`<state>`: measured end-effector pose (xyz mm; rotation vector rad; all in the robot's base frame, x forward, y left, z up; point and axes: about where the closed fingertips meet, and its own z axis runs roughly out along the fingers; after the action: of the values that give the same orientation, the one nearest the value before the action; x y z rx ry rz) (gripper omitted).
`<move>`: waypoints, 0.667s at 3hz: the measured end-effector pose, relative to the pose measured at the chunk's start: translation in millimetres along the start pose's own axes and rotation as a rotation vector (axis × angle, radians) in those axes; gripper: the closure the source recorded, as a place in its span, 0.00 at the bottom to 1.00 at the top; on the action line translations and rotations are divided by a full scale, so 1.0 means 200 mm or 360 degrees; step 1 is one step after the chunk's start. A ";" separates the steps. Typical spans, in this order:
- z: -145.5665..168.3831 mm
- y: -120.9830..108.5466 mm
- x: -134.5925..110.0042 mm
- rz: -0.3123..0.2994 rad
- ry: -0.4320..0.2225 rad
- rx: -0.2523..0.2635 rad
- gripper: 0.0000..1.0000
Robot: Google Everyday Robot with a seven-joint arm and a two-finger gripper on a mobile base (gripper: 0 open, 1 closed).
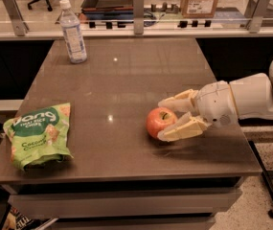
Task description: Move apple near blue plastic bottle
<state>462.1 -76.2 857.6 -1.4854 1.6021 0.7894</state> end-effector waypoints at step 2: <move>0.01 0.01 -0.01 -0.0008 0.0001 -0.0010 0.88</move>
Offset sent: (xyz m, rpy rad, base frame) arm -0.0005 0.0018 0.0004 -0.0005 -0.0005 0.0035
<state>461.1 -72.3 858.5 -1.4934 1.5971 0.7918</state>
